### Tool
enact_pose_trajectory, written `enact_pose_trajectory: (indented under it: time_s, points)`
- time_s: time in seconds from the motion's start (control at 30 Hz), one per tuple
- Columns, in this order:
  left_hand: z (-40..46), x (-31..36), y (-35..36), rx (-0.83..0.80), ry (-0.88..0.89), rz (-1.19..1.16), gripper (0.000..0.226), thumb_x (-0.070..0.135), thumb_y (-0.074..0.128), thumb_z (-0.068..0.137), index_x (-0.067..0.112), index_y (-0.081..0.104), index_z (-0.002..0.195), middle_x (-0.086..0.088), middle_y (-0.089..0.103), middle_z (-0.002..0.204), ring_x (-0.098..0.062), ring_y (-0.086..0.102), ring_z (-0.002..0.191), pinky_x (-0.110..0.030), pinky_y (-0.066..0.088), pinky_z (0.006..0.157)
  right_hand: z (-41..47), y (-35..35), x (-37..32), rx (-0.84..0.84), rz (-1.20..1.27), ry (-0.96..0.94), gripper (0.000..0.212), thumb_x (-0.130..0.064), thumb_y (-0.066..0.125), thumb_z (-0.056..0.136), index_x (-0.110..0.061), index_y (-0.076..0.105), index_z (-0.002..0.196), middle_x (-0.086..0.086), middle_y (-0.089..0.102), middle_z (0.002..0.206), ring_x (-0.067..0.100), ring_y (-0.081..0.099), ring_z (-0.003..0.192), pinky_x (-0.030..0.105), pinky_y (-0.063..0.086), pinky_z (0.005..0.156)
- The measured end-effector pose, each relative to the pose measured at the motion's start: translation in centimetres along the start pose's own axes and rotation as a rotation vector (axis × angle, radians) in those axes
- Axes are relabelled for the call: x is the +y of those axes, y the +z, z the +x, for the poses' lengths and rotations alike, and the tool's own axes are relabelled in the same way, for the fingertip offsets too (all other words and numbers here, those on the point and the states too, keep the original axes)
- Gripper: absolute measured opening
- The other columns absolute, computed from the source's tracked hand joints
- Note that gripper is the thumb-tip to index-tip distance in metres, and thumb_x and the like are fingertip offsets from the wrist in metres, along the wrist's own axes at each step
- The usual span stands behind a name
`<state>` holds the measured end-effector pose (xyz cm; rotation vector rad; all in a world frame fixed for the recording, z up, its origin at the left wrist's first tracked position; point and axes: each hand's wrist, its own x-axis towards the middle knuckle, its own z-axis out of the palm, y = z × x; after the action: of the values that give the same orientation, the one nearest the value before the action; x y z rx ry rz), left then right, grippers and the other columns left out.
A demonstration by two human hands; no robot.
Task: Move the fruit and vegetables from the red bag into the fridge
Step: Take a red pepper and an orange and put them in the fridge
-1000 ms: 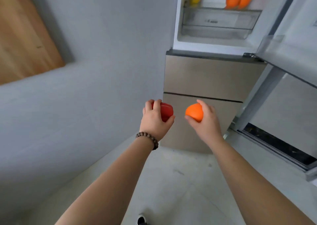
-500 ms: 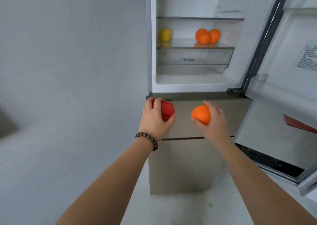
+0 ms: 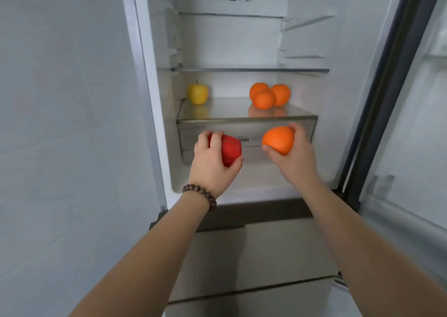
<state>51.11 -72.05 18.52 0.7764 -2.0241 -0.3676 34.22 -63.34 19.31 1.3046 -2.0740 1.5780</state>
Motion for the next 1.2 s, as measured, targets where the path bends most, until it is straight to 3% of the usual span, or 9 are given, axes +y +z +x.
enact_pose_trajectory:
  time_s: [0.17,0.33,0.43,0.53,0.8,0.93,1.07,1.13,1.2]
  points:
    - [5.5,0.2,3.0,0.039,0.055,-0.003,0.069,0.043,0.070,0.077,0.016,0.041,0.134,-0.007,0.034,0.138,-0.027,0.043,0.122,-0.029,0.041,0.096,10.5,0.4,2.8,0.121,-0.044,-0.042,0.075,-0.030,0.079,0.068,-0.014,0.045,0.132,0.016,0.038,0.129,0.029,0.049,0.113,0.023,0.033,0.094]
    - [8.6,-0.6,5.1,0.038,0.077,-0.008,0.070,0.044,0.071,0.076,0.018,0.041,0.134,-0.006,0.032,0.139,-0.026,0.041,0.125,-0.023,0.037,0.096,17.3,1.6,5.9,0.040,-0.170,0.003,0.074,-0.037,0.079,0.068,-0.014,0.047,0.130,0.012,0.053,0.127,0.030,0.049,0.116,0.037,0.040,0.092]
    - [9.8,-1.0,5.7,0.047,0.081,-0.016,0.070,0.043,0.071,0.076,0.018,0.041,0.134,-0.006,0.032,0.139,-0.025,0.041,0.126,-0.026,0.040,0.099,19.6,2.3,7.1,-0.034,-0.157,0.065,0.071,-0.035,0.080,0.067,-0.011,0.045,0.124,0.013,0.056,0.121,0.031,0.054,0.108,0.038,0.044,0.084]
    - [10.5,-1.3,6.2,0.065,0.095,-0.027,0.069,0.042,0.072,0.075,0.017,0.043,0.133,-0.007,0.034,0.138,-0.026,0.042,0.125,-0.034,0.044,0.101,21.4,2.9,7.8,-0.071,-0.209,0.070,0.071,-0.035,0.080,0.067,-0.009,0.046,0.125,0.017,0.049,0.125,0.032,0.051,0.110,0.036,0.042,0.086]
    - [11.3,-1.5,6.3,0.081,0.149,-0.052,0.069,0.041,0.073,0.074,0.018,0.044,0.132,-0.005,0.035,0.137,-0.024,0.043,0.124,-0.031,0.044,0.099,23.5,3.7,8.9,-0.160,-0.238,0.048,0.056,-0.029,0.074,0.075,-0.007,0.051,0.121,0.015,0.058,0.121,0.033,0.055,0.109,0.036,0.042,0.084]
    - [11.6,-1.8,5.9,0.081,0.157,-0.063,0.070,0.041,0.073,0.074,0.018,0.044,0.132,-0.005,0.035,0.137,-0.025,0.044,0.124,-0.035,0.046,0.098,23.3,4.0,9.4,-0.136,-0.234,0.032,0.056,-0.028,0.074,0.074,-0.007,0.053,0.121,0.016,0.060,0.119,0.032,0.055,0.108,0.029,0.037,0.080]
    - [11.4,-2.0,5.5,0.060,0.153,-0.072,0.071,0.041,0.075,0.072,0.019,0.045,0.132,-0.004,0.034,0.138,-0.024,0.043,0.125,-0.035,0.045,0.100,22.7,3.8,9.0,-0.127,-0.258,0.001,0.065,-0.033,0.074,0.075,-0.005,0.047,0.128,0.017,0.057,0.125,0.034,0.053,0.113,0.032,0.038,0.085]
    - [11.3,-2.2,5.3,0.049,0.161,-0.078,0.073,0.040,0.079,0.069,0.020,0.047,0.131,-0.004,0.034,0.138,-0.022,0.042,0.126,-0.031,0.042,0.102,22.0,3.6,8.3,-0.106,-0.253,-0.001,0.073,-0.035,0.073,0.076,-0.007,0.041,0.135,0.015,0.051,0.135,0.033,0.048,0.121,0.036,0.038,0.096]
    - [11.2,-2.3,4.9,0.040,0.156,-0.102,0.075,0.039,0.082,0.065,0.023,0.049,0.131,-0.006,0.033,0.140,-0.021,0.040,0.128,-0.027,0.037,0.103,20.7,3.3,7.2,-0.067,-0.218,-0.014,0.075,-0.033,0.073,0.077,-0.009,0.038,0.139,0.014,0.047,0.139,0.031,0.045,0.125,0.032,0.034,0.099]
